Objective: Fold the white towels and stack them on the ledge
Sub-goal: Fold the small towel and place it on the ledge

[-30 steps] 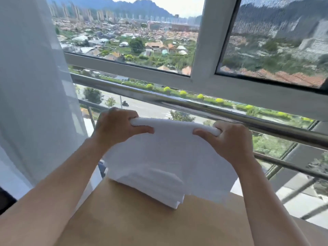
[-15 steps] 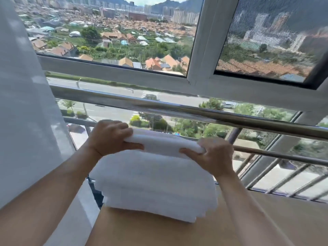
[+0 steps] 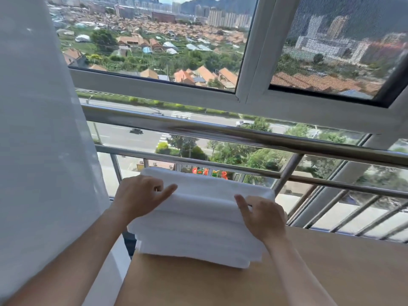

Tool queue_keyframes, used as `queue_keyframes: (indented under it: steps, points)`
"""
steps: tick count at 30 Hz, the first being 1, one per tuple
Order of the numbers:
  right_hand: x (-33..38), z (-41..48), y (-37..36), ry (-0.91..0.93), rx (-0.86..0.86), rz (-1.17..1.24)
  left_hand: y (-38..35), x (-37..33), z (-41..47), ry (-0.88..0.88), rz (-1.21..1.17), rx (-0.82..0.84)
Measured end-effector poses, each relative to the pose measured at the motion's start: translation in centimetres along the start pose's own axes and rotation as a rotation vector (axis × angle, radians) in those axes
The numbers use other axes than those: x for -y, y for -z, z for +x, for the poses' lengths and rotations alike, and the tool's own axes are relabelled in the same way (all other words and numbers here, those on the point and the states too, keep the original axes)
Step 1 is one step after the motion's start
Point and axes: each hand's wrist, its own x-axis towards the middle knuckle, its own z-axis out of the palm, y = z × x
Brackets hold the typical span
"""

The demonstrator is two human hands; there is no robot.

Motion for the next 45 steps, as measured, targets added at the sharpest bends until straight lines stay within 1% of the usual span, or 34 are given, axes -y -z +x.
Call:
queue_keyframes:
  steps: [3,6,8,10,12,14,16,18,19,21,23,25,26,28,32,34,36,38,40,43,45]
  points:
    - [0.1,1.1,0.3,-0.111,0.109,0.008,0.2,-0.1,0.5,0.048,0.042,0.066]
    - [0.2,2.0,0.3,-0.148,0.209,0.007,0.1,-0.2,1.1,0.101,0.049,0.142]
    - [0.3,2.3,0.2,-0.168,0.239,-0.004,-0.2,-0.5,1.4,0.149,0.054,0.178]
    - [0.3,2.5,0.2,-0.201,0.256,0.002,-0.5,-0.7,1.6,0.197,0.045,0.176]
    - [0.5,2.8,0.2,-0.218,0.269,0.012,-0.8,-0.9,2.1,0.169,0.005,0.147]
    - [0.8,3.5,0.3,-0.210,0.274,-0.007,-0.9,-1.1,2.8,0.094,-0.052,0.180]
    - [1.3,4.4,0.4,-0.185,0.320,-0.071,-1.0,-1.6,3.7,0.037,-0.073,0.291]
    - [1.8,5.3,0.5,-0.178,0.416,-0.125,-0.9,-2.3,4.5,0.007,-0.061,0.394]
    - [2.1,5.6,0.5,-0.177,0.457,-0.120,-0.9,-2.9,4.9,0.010,-0.078,0.443]
    - [2.7,6.1,0.5,-0.169,0.523,-0.028,-0.8,-4.0,5.5,0.028,-0.148,0.555]
    - [3.7,6.2,0.1,-0.142,0.610,0.031,-1.5,-5.0,5.9,0.023,-0.168,0.678]
    - [4.9,5.9,-0.6,-0.100,0.723,-0.019,-2.6,-6.0,5.7,0.003,-0.141,0.774]
    - [5.3,5.6,-1.1,-0.081,0.774,-0.049,-3.2,-6.2,5.4,-0.009,-0.119,0.795]
    - [5.5,4.9,-2.0,-0.070,0.800,-0.059,-4.3,-5.9,4.8,-0.018,-0.104,0.765]
    - [4.4,4.1,-2.3,-0.107,0.696,-0.010,-5.4,-3.5,4.3,0.039,-0.070,0.539]
    - [3.7,4.3,-2.1,-0.152,0.624,0.037,-5.4,-2.3,4.5,0.085,-0.020,0.471]
    - [3.4,4.8,-1.9,-0.200,0.559,0.069,-5.2,-1.2,4.7,0.103,0.023,0.444]
    - [3.5,5.3,-1.8,-0.194,0.502,0.005,-4.8,-0.6,5.1,0.086,0.025,0.387]
    - [3.5,5.8,-1.8,-0.169,0.412,-0.060,-4.4,-0.4,5.7,0.066,-0.013,0.290]
    - [3.5,7.1,-1.7,-0.182,0.241,-0.034,-4.0,-0.4,7.2,0.059,-0.042,0.135]
    - [3.7,8.0,-1.7,-0.189,0.183,-0.075,-4.0,0.1,8.0,0.033,0.010,0.088]
